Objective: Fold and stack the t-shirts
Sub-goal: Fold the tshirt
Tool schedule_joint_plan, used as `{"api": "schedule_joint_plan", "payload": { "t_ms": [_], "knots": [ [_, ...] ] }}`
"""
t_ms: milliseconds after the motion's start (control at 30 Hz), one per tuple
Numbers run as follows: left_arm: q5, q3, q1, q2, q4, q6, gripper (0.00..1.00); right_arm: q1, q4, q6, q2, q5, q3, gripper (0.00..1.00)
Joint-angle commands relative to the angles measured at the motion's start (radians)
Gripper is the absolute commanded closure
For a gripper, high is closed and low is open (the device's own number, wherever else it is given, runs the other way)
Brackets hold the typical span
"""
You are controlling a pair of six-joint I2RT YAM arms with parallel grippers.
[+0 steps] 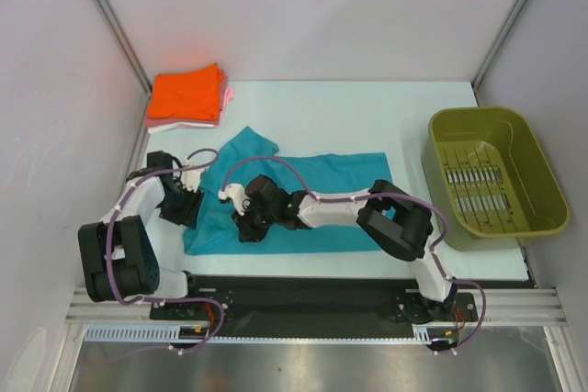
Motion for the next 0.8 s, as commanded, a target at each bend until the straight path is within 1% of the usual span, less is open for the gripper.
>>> {"api": "schedule_joint_plan", "payload": {
  "t_ms": [0,133,233,300,433,600,700,767],
  "knots": [
    [-0.034,-0.005,0.012,-0.010,0.044,-0.037,0.46,-0.011,-0.004,-0.049,0.040,0.101,0.093,0.86],
    [-0.031,0.035,0.013,-0.010,0.018,-0.036,0.45,-0.052,-0.018,-0.007,0.091,0.158,0.153,0.85],
    [0.025,0.087,0.012,-0.006,-0.024,-0.028,0.45,-0.089,-0.073,0.030,0.126,0.231,0.197,0.85],
    [0.090,0.113,0.010,-0.012,-0.038,-0.017,0.45,-0.123,-0.078,0.075,0.140,0.233,0.222,0.85],
    [0.136,0.139,-0.004,0.010,-0.045,0.000,0.45,-0.166,-0.093,0.134,0.175,0.245,0.282,0.85],
    [0.164,0.149,-0.074,0.047,-0.029,0.007,0.45,-0.201,-0.128,0.157,0.171,0.250,0.328,0.83],
    [0.171,0.138,-0.139,0.060,0.004,0.006,0.45,-0.226,-0.138,0.189,0.128,0.241,0.314,0.82],
    [0.170,0.141,-0.186,0.083,0.027,-0.006,0.45,-0.244,-0.135,0.215,0.081,0.226,0.274,0.80]
  ]
}}
